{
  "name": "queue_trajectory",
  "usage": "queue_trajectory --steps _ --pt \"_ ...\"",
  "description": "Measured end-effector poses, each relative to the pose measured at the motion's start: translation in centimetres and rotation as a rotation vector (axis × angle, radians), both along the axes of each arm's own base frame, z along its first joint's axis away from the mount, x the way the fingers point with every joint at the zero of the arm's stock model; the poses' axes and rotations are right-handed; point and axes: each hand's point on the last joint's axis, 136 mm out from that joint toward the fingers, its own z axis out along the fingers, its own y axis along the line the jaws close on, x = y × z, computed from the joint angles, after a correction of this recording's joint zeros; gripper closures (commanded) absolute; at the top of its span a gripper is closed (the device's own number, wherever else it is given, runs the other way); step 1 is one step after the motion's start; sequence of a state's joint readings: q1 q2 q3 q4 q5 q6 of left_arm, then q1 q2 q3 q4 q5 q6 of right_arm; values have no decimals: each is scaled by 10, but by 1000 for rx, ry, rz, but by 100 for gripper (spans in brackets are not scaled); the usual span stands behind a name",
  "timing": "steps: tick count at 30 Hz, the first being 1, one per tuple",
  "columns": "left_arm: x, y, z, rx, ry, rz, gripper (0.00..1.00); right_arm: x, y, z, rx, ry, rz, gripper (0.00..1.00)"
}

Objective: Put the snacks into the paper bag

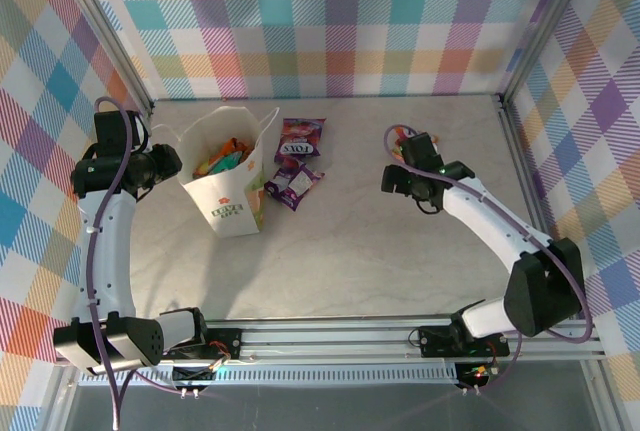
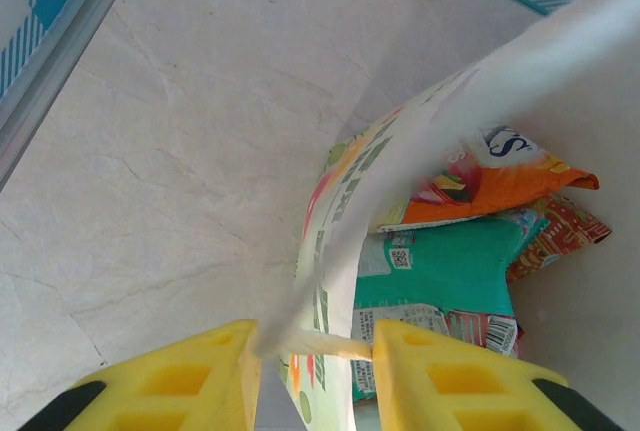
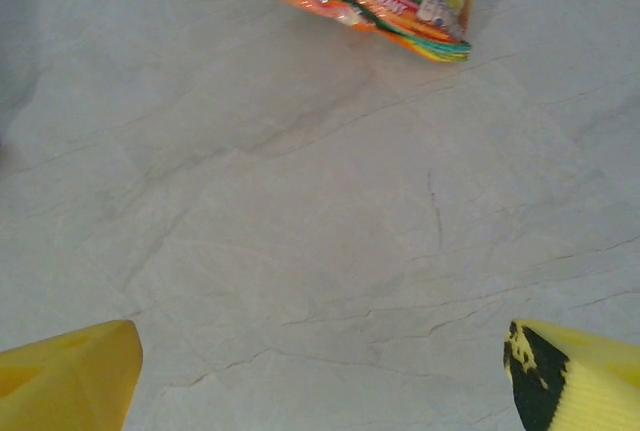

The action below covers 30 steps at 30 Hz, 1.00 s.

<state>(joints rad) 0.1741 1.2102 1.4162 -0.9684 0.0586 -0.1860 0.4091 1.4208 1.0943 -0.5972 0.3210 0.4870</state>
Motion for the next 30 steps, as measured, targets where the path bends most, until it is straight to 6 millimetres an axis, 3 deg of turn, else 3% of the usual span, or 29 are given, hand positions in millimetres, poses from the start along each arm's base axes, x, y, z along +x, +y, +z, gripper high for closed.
queue_trajectory --steps 5,13,24,30 --pt "3 0 -5 -4 14 0 65 20 -17 -9 -11 25 -62 6" --pt "6 1 -10 -6 31 1 64 59 -26 -12 10 20 -81 3" --pt "9 2 -13 -11 38 6 64 116 -52 -39 113 59 -126 1" --pt "8 1 -12 -13 35 8 63 143 -52 -58 182 78 -121 1"
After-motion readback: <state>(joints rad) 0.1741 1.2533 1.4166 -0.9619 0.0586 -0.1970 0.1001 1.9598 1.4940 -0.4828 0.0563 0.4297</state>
